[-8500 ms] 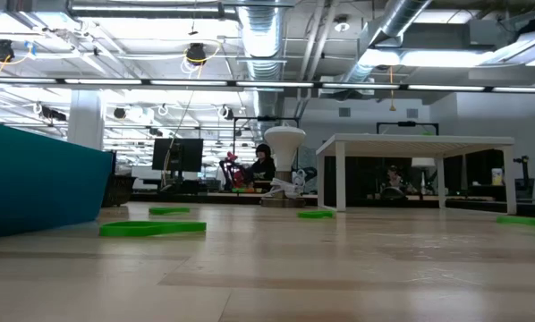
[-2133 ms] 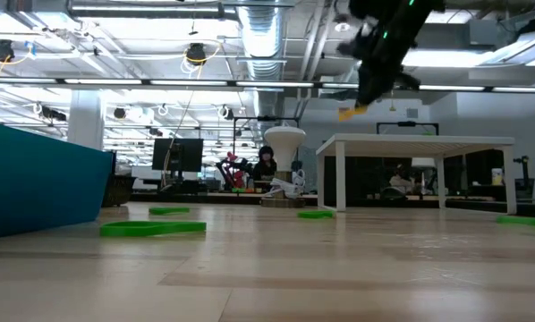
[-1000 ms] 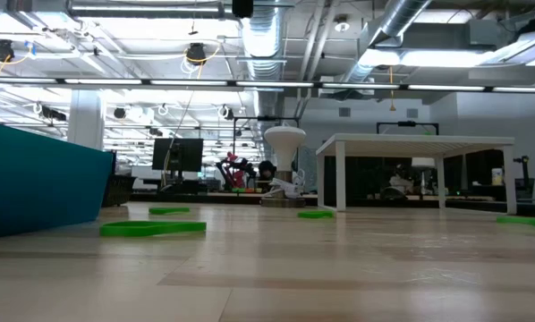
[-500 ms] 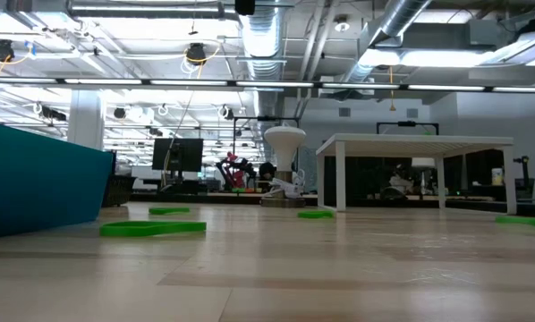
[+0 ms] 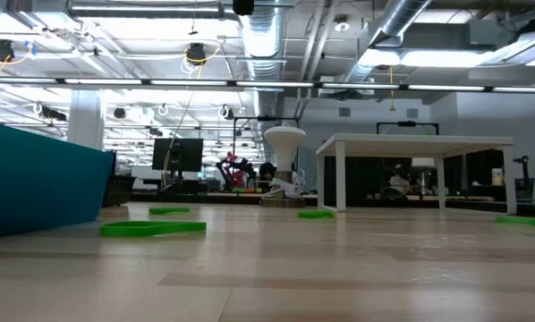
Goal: Pick & Place Office Desk Supplies
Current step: Put the yellow spring keychain into the yellow bin
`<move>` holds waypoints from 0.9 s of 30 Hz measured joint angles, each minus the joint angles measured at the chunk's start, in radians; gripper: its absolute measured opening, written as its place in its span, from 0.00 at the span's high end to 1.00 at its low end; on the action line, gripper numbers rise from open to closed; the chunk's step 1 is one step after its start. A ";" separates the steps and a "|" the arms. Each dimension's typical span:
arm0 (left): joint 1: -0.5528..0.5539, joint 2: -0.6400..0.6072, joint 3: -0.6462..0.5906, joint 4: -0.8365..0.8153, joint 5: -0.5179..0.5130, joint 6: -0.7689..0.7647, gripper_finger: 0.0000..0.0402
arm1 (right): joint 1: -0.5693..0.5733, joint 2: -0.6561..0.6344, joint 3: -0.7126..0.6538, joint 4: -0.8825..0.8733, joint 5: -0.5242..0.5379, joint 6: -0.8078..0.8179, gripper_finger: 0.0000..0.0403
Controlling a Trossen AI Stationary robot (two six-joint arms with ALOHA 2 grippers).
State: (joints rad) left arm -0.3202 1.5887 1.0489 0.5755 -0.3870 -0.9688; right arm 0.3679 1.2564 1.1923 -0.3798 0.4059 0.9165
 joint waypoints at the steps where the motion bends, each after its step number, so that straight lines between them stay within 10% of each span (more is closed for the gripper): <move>1: 0.000 0.000 0.000 0.000 0.000 0.000 0.63 | 0.000 0.000 0.000 0.000 0.001 0.000 1.00; 12: -0.002 0.000 0.000 -0.026 0.018 0.000 0.95 | 0.000 0.000 0.000 0.008 0.011 0.005 1.00; 27: -0.016 -0.001 0.000 -0.302 0.156 -0.144 0.98 | 0.000 -0.001 0.001 0.080 -0.013 -0.042 0.63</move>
State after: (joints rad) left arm -0.3365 1.5879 1.0485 0.2733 -0.2313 -1.1124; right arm 0.3683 1.2556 1.1934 -0.2996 0.3931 0.8745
